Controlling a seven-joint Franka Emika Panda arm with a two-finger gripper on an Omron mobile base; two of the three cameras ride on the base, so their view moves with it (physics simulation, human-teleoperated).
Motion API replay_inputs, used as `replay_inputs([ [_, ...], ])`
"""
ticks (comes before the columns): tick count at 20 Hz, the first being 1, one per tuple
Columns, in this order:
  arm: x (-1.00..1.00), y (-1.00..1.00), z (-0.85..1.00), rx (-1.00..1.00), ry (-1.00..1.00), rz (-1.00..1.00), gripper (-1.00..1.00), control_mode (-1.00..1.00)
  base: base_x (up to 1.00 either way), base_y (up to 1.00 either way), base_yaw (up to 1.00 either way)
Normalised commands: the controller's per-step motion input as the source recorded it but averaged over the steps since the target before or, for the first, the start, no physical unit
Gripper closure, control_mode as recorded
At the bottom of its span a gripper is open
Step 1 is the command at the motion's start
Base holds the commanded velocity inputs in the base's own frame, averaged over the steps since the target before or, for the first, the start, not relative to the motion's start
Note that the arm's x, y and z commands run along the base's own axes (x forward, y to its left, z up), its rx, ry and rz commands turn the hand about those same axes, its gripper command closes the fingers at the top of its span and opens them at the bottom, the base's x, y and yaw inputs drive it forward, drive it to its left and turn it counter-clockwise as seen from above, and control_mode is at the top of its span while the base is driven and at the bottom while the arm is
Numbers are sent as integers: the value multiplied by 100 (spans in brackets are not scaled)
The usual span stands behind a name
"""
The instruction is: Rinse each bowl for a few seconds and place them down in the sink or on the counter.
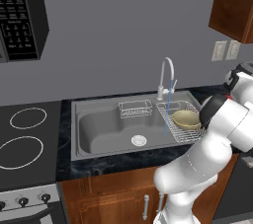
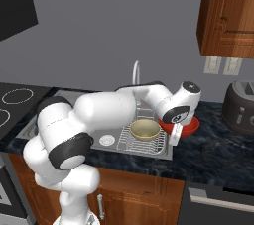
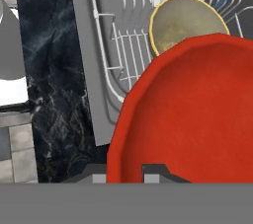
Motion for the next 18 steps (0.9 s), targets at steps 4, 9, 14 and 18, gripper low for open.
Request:
replay_inputs([
  [4,0,-17,-6,0,0,-1,100,-100,0,0,0],
  [9,0,-16,-5,1,0,0,100,-100,0,0,0],
  [14,-1,-13,-9,2,0,0,100,-100,0,0,0],
  [18,-4,-13,-11,3,0,0,100,-100,0,0,0],
])
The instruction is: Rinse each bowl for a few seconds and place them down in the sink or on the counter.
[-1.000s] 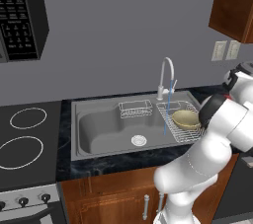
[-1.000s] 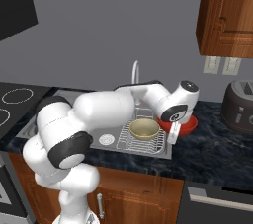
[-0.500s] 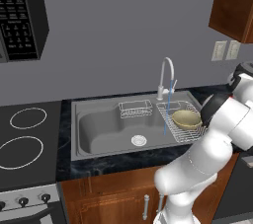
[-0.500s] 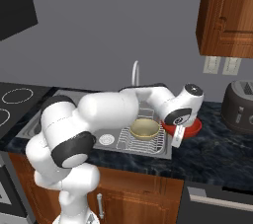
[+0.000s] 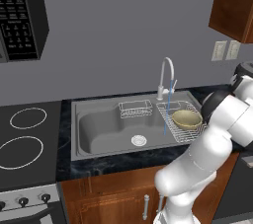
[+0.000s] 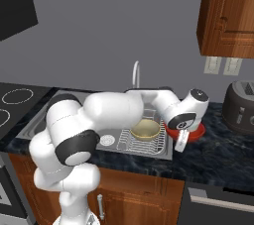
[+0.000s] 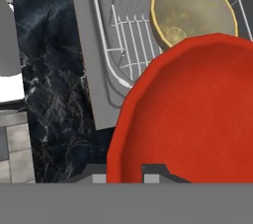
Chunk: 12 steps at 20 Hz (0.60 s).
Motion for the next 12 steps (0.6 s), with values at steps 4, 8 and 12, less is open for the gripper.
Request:
replay_inputs([
  [4,-1,-18,-11,2,0,0,100,-100,0,0,0],
  [8,0,-17,-12,3,1,0,100,-100,0,0,0],
  [12,-3,-20,-9,2,0,0,100,-100,0,0,0],
])
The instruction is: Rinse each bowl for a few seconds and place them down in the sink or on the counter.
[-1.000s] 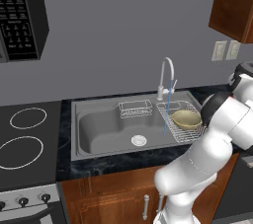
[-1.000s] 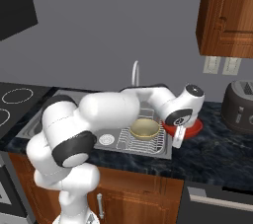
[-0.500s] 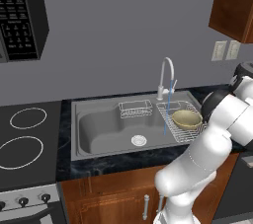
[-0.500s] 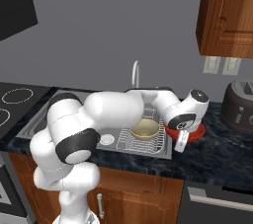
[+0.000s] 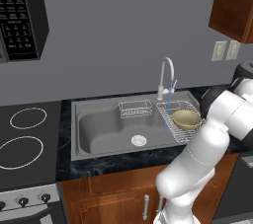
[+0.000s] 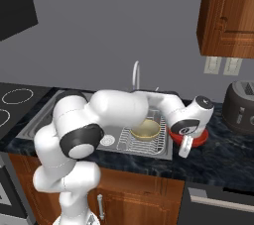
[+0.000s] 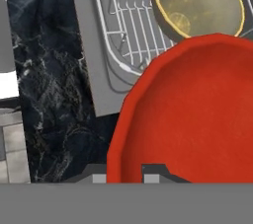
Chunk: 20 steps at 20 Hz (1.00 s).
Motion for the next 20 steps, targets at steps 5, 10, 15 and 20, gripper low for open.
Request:
replay_inputs([
  [5,-2,-16,-10,0,0,0,100,-100,0,0,0],
  [10,0,-13,-13,0,0,0,100,-100,0,0,0],
  [15,0,-15,-14,1,0,0,100,-100,0,0,0],
  [20,0,-13,-13,1,0,0,100,-100,0,0,0],
])
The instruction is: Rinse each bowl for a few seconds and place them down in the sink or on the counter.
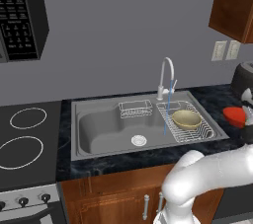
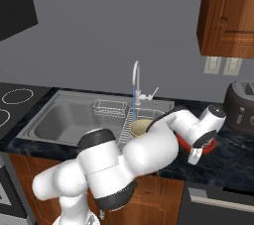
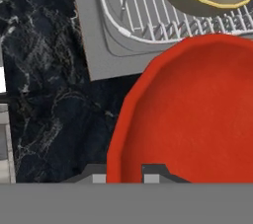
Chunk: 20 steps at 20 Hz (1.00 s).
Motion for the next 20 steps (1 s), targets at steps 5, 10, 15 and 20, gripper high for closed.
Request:
replay_inputs([
  [5,0,-11,-11,2,0,0,100,-100,0,0,0],
  [10,0,-8,-14,2,1,0,100,-100,0,0,0],
  [15,0,-4,-19,1,2,0,100,-100,0,0,0],
  [20,0,-4,-18,1,3,0,100,-100,0,0,0],
])
